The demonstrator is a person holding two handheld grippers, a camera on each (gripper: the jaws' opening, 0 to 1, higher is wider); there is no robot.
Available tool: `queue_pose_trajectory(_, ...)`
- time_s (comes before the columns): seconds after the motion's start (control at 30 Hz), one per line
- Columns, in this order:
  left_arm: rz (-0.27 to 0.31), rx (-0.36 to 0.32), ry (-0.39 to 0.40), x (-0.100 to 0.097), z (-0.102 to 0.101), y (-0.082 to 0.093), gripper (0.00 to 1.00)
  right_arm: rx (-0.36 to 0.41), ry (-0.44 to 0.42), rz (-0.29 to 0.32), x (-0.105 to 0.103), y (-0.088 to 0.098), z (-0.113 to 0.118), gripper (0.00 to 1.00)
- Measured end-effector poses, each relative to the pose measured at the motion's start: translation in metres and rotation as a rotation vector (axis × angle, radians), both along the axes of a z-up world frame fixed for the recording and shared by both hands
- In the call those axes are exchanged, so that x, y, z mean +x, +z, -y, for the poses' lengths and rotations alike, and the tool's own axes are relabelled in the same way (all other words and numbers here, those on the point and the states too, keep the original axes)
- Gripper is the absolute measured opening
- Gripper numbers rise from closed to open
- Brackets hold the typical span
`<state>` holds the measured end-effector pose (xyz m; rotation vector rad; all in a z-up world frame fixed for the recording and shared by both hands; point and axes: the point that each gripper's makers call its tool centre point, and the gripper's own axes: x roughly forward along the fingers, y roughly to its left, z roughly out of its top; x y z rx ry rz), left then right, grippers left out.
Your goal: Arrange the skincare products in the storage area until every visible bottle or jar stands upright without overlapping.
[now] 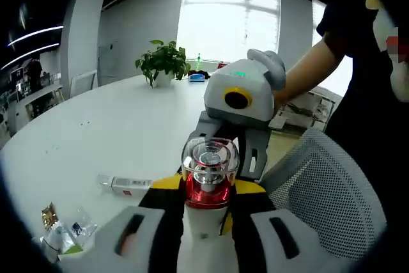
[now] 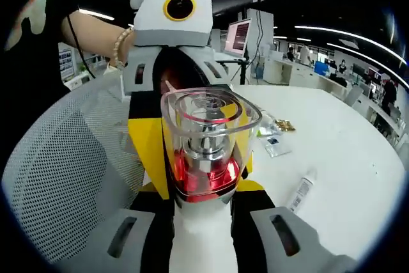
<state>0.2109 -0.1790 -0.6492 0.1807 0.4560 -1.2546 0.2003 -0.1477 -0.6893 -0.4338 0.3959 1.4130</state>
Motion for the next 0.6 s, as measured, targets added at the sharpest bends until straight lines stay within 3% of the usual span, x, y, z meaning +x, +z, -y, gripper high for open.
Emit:
queue_pose_trajectory(0.37,-0.012,-0.016,-0.016,0.016,0.032,0.001,0.23,-0.001,-0.075,0.015,0.025,-0.001,0.030,0.33)
queue_pose_trajectory(0.6,0.007,0.007,-0.066,0.041,0.048,0.003,0.23,-0.002,-0.127,0.007,0.051,0.001,0.044,0.33)
